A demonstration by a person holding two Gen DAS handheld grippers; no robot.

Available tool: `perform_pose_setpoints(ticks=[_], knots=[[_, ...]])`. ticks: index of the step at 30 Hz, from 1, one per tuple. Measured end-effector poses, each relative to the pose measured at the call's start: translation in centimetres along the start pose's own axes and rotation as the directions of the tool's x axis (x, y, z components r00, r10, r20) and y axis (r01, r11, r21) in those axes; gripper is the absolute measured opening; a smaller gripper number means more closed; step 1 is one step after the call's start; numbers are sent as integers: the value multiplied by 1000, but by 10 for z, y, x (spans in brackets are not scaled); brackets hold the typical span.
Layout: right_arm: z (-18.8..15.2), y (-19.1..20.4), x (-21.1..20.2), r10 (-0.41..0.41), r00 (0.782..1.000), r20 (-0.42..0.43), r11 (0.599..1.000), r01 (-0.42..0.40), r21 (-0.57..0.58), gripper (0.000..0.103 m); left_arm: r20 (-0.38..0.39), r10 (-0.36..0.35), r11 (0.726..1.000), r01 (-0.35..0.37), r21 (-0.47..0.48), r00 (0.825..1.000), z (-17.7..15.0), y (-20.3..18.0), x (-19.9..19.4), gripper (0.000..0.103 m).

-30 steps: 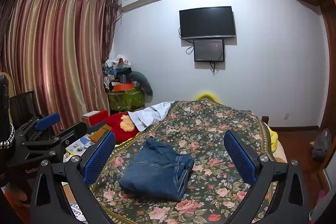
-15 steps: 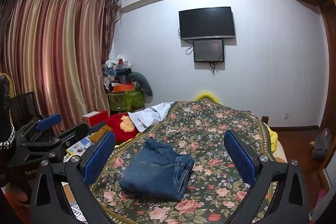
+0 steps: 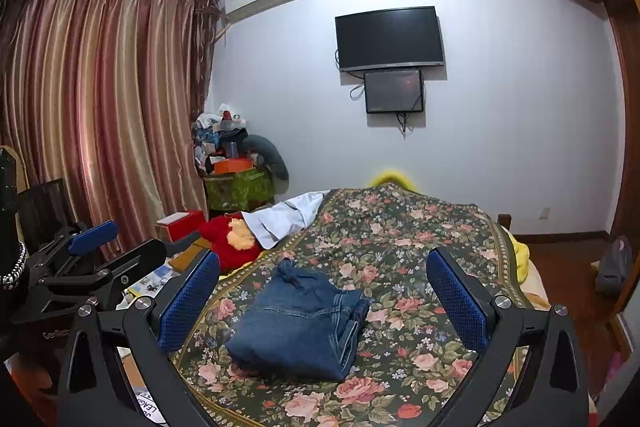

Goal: Fold large clothes

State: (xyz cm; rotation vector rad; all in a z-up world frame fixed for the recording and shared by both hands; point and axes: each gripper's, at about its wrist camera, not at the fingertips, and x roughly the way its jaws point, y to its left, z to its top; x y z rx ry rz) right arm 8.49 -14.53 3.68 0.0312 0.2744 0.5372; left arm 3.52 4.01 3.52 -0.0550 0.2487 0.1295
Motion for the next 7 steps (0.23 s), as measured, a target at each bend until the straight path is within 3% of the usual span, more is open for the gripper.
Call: perform_pose_setpoints(ticks=[7], knots=[[-1, -1, 2, 0, 1000, -4, 1000, 0, 2, 103, -6, 3, 1000, -3, -8, 1000, 1, 1, 2, 102]])
